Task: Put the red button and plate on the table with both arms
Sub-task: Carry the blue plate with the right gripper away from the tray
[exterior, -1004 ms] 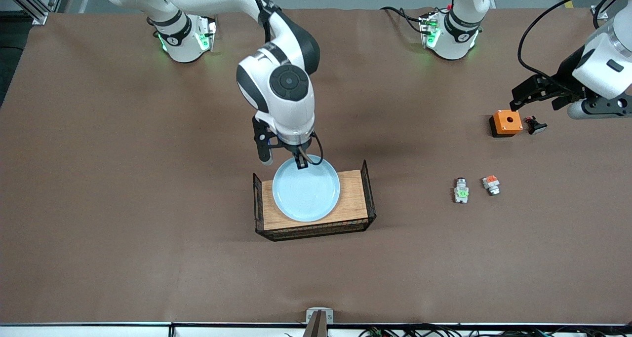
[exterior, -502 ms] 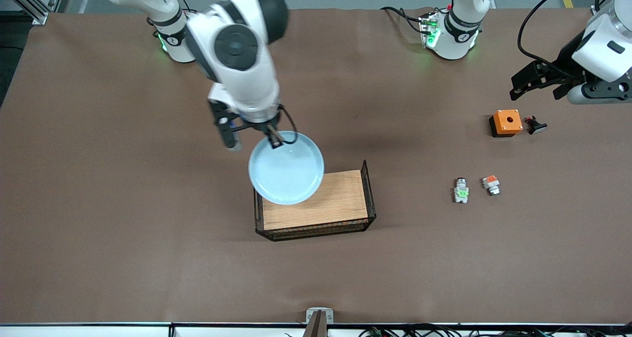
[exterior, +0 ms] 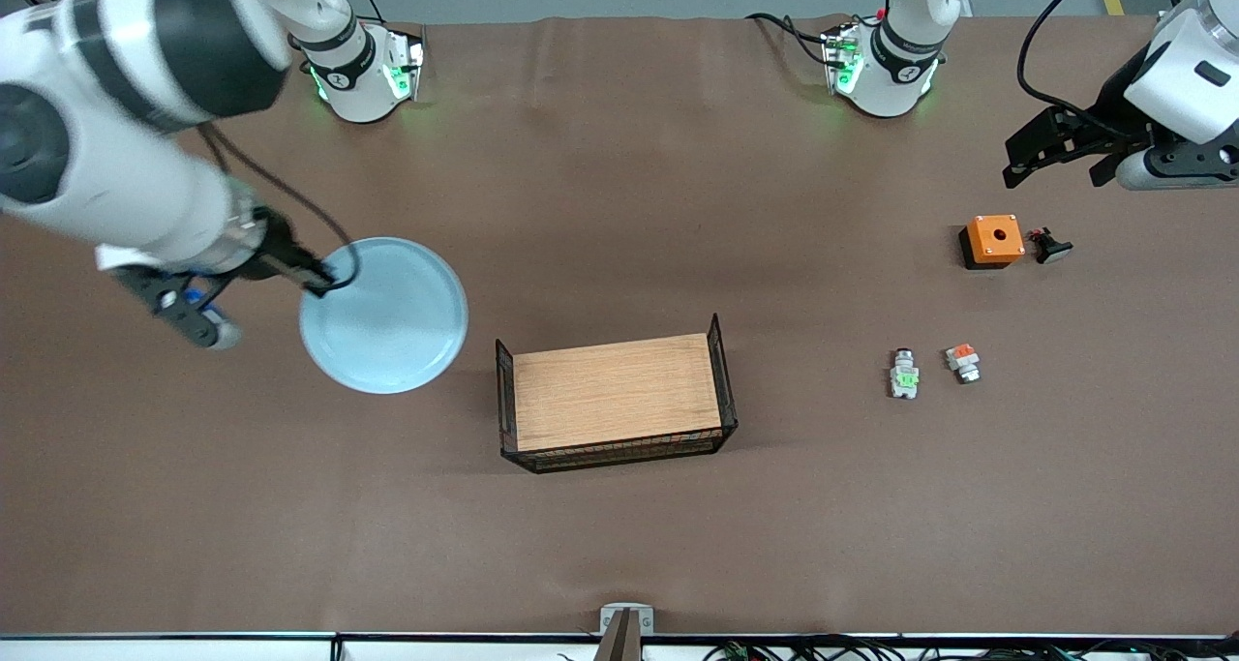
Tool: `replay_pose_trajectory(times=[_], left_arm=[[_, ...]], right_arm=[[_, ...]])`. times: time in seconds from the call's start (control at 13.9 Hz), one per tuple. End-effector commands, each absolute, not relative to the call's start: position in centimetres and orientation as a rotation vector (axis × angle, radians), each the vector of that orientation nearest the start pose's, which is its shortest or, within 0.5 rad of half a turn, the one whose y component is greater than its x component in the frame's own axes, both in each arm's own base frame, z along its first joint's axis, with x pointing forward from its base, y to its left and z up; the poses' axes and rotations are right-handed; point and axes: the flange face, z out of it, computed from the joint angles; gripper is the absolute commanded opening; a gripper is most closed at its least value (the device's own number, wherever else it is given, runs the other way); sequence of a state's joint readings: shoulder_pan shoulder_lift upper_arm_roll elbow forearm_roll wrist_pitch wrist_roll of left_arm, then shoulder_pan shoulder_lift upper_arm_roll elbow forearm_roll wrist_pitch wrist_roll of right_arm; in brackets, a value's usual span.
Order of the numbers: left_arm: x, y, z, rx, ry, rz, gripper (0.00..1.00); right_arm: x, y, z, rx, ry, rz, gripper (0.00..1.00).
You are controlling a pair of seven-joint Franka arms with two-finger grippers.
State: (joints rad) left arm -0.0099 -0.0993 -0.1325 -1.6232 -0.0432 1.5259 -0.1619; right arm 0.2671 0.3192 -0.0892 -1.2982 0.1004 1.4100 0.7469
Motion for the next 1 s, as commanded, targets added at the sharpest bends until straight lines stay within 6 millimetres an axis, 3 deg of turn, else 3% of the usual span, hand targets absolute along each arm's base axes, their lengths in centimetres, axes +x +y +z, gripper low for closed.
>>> replay_pose_trajectory(times=[0.0,0.07,0.72,0.93], left_arm=[[50.6,-8.8,65.3,-3.139,0.0,-0.004,1.0],[50.6,-8.8,65.3,-3.139,0.0,-0.004,1.0],[50.5,-8.9,65.3,-3.14,0.0,-0.003,1.0],[50.5,-8.9,65.5,-3.141,0.0,-0.008,1.0]], right_arm=[[62.3,5.4,51.5,-3.025,0.65,0.394,0.02],[62.5,3.7,49.9,-3.042,0.597,0.387,0.02],[62.0,-5.6,38.2,-3.102,0.102,0.206,0.02],[61.2,-7.7,34.8,-3.11,-0.054,0.112,0.02]])
